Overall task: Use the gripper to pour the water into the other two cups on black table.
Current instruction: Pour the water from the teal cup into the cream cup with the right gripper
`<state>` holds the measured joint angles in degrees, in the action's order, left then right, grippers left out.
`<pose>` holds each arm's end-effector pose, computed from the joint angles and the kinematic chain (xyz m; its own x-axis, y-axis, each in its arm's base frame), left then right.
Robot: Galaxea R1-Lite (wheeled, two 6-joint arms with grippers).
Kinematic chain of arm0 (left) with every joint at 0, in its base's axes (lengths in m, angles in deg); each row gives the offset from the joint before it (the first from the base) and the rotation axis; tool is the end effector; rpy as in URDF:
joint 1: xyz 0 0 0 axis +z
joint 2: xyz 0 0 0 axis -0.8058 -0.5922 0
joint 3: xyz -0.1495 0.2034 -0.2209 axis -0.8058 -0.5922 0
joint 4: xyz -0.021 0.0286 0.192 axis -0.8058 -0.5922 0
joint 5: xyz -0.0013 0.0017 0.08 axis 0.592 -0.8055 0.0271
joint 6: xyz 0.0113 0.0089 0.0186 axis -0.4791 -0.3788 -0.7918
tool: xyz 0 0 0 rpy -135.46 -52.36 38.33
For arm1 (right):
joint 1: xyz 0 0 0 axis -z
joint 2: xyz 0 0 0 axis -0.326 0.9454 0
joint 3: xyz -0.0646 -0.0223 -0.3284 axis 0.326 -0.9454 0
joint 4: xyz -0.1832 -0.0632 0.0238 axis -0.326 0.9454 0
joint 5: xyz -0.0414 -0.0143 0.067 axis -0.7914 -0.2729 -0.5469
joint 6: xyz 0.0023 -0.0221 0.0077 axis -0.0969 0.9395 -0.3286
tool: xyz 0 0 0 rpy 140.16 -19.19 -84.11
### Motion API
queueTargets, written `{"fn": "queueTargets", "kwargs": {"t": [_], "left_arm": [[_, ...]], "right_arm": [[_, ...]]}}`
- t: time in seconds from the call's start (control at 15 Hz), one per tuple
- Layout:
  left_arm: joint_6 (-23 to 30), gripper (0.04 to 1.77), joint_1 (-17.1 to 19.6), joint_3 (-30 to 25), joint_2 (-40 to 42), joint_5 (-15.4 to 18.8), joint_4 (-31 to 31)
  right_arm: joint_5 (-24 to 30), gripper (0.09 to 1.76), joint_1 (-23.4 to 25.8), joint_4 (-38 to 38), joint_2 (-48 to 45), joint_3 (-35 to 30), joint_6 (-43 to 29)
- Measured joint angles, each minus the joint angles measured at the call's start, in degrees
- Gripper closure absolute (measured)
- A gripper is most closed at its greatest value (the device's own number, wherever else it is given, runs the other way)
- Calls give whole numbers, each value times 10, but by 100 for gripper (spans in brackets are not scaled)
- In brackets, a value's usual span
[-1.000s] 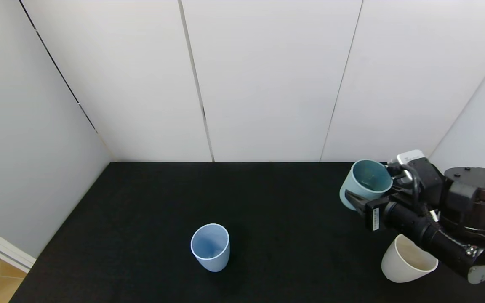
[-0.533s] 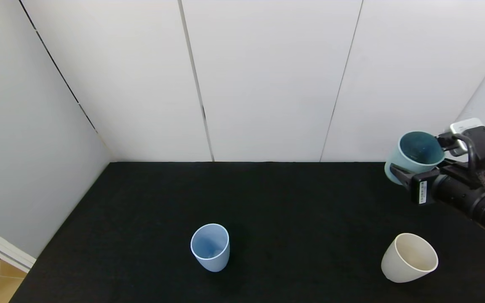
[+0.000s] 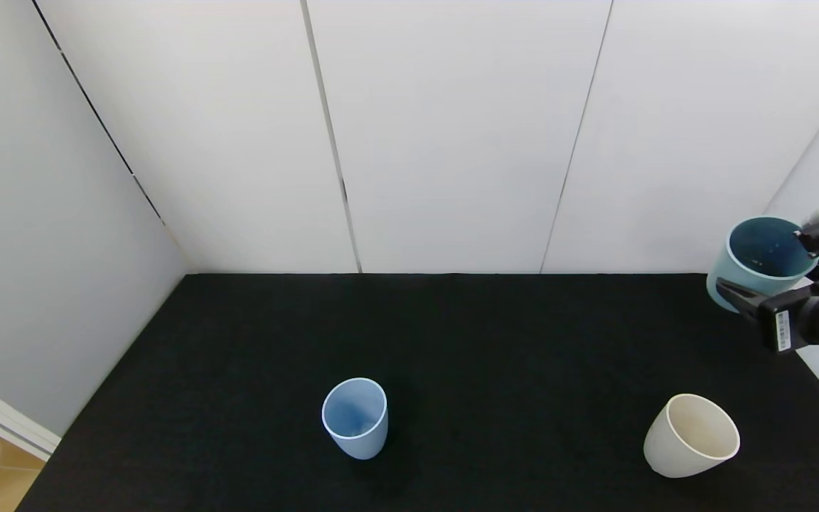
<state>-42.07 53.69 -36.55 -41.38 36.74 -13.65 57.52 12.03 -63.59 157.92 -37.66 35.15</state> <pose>-0.0516 0.0003 0.0759 0.9999 0.0153 -0.0005 -0.0153 0.9998 -0.0147 0.2210 0.0232 0.2392 0.9875 -0.0428 -0.1516 -0.0161 0.9299 -0.3675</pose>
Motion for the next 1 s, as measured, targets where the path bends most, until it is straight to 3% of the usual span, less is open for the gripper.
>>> {"fn": "queueTargets", "kwargs": {"t": [0.67, 1.0], "left_arm": [[0, 9, 0, 0, 0, 0, 0], [0, 9, 0, 0, 0, 0, 0]], "right_arm": [[143, 68, 152, 138, -73, 7, 161], [157, 68, 178, 142, -76, -23, 236]]}}
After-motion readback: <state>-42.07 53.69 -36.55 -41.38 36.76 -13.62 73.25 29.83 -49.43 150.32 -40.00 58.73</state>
